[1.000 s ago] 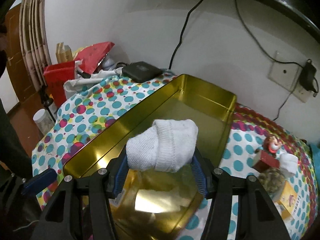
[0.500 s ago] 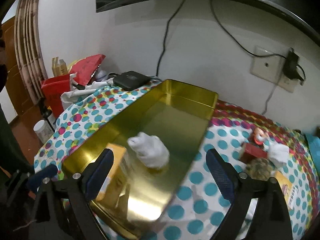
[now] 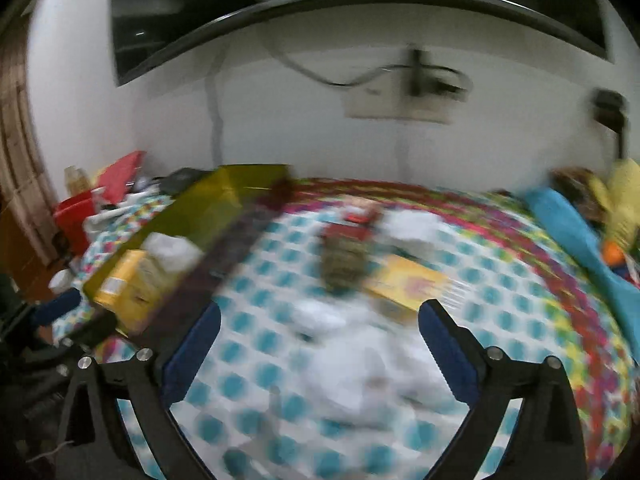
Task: Organize objects
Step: 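Grasp another rolled white sock with the left gripper, then carry the sock into the tin with left while right grasps a plastic bundle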
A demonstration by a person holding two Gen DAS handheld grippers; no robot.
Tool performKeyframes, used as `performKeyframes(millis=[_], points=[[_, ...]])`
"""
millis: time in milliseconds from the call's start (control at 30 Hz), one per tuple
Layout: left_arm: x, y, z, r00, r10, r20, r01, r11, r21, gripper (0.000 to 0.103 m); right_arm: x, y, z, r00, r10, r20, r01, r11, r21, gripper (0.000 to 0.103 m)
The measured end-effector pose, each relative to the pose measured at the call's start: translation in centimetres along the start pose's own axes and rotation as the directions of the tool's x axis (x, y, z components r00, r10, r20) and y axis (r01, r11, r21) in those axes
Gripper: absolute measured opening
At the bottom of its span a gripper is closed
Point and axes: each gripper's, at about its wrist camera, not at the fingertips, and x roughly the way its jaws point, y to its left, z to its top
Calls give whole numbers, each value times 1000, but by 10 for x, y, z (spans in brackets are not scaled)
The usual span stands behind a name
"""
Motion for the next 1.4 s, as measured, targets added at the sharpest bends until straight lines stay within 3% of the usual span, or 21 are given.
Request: performKeyframes(millis=[267, 367, 467, 533, 633, 733, 867, 900, 933, 1033, 1233, 1400], points=[[27, -63, 1, 991, -124, -46, 127, 990, 68, 69, -6, -80, -50, 993, -94, -69, 101, 990, 97, 100], [41, -80, 4, 975, -205, -87, 211, 976, 55, 69, -3, -95, -66, 991, -99, -91, 109, 988, 113, 100], [53, -108, 3, 955, -272, -120, 286, 951, 115, 69, -9, -105, -73, 994, -71, -78, 81, 987, 135, 100], [63, -126, 3, 946, -287, -152, 310, 936, 165, 74, -10, -107, -75, 993, -78, -87, 88, 989, 115, 100], [73, -144, 8, 949, -276, -151, 304, 929, 212, 84, -8, -112, -79, 992, -60, -112, 74, 990, 122, 100], [87, -154, 13, 931, -304, -203, 343, 918, 197, 84, -7, -115, -79, 991, -49, -122, 66, 988, 138, 100], [96, -161, 12, 934, -279, -222, 325, 922, 212, 83, -7, -112, -80, 989, -62, -136, 78, 991, 111, 100], [96, -163, 10, 931, -284, -230, 334, 916, 223, 74, -6, -112, -80, 988, -64, -139, 80, 991, 109, 100], [95, -165, 7, 936, -266, -231, 321, 915, 245, 55, -6, -111, -79, 988, -65, -142, 81, 991, 106, 100], [87, -163, 3, 941, -267, -207, 316, 912, 261, 42, -6, -112, -80, 988, -64, -139, 79, 991, 105, 100], [63, -143, 4, 961, -241, -134, 269, 927, 261, 38, -7, -112, -80, 989, -61, -133, 76, 990, 115, 100], [61, -130, 1, 967, -212, -144, 241, 943, 229, 38, -4, -107, -78, 988, -65, -137, 79, 992, 103, 100]])
